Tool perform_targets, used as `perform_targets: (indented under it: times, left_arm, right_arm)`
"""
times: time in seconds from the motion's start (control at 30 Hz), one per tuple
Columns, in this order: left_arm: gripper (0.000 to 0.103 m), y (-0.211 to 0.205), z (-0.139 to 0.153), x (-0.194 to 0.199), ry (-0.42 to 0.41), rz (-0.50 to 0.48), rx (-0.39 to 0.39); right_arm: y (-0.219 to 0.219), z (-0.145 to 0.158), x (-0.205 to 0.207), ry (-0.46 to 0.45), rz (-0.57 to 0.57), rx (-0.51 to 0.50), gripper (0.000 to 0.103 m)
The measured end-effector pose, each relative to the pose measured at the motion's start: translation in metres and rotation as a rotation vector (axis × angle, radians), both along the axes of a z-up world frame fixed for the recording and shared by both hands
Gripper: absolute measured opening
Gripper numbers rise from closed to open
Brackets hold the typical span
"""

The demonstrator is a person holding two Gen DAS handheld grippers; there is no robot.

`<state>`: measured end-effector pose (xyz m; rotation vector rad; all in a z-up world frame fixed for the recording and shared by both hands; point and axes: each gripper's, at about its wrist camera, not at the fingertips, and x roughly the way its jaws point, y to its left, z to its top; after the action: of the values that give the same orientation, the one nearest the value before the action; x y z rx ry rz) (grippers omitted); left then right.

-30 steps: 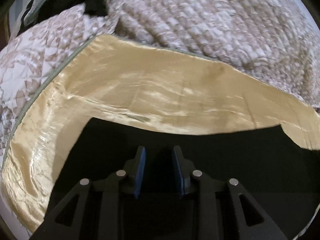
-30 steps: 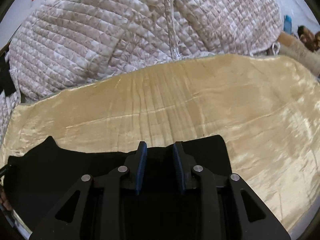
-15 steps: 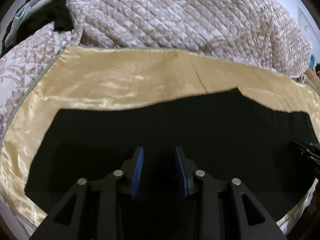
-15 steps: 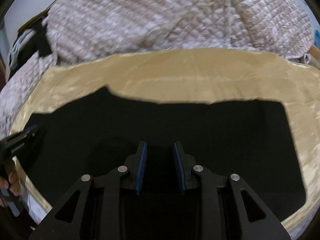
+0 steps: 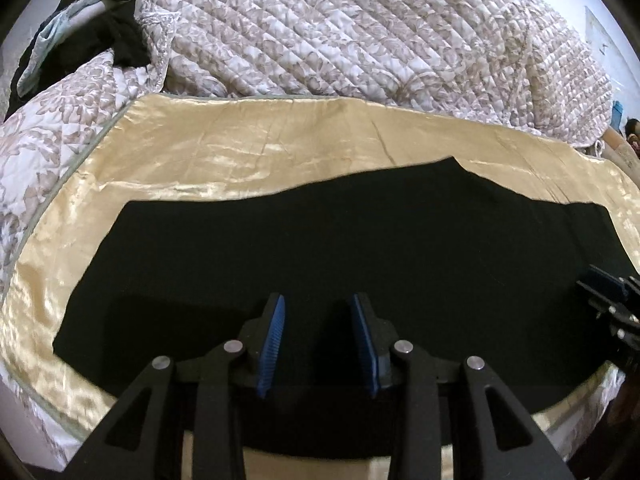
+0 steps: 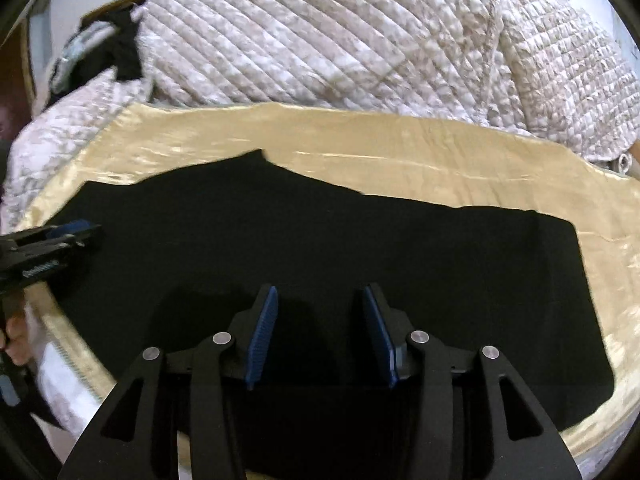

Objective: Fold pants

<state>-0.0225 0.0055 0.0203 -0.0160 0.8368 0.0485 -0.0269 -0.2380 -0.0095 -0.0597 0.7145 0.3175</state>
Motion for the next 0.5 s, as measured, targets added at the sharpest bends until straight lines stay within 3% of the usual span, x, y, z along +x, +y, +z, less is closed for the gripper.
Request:
perform_targets:
  times: [0.13,0.23,0.5]
  left_arm:
    - [0.042,-0.006,-0.004,-0.011,-0.003,-0.013,0.010]
    - [0.043,-0.007,-0.005,-0.011,-0.008,-0.020,0.026]
    - [0.045,-0.006,-0.004,-0.011,-0.011,-0.003,0.010]
  right_arm:
    - [0.019,-0.005,-0.020,-0.024,0.040,-0.017,0.047]
    - [0.030,-0.011,-0.025,-0.036,0.060,-0.064,0.055]
    - [0.027,-0.011,-0.022,-0.035,0.059,-0.057,0.056]
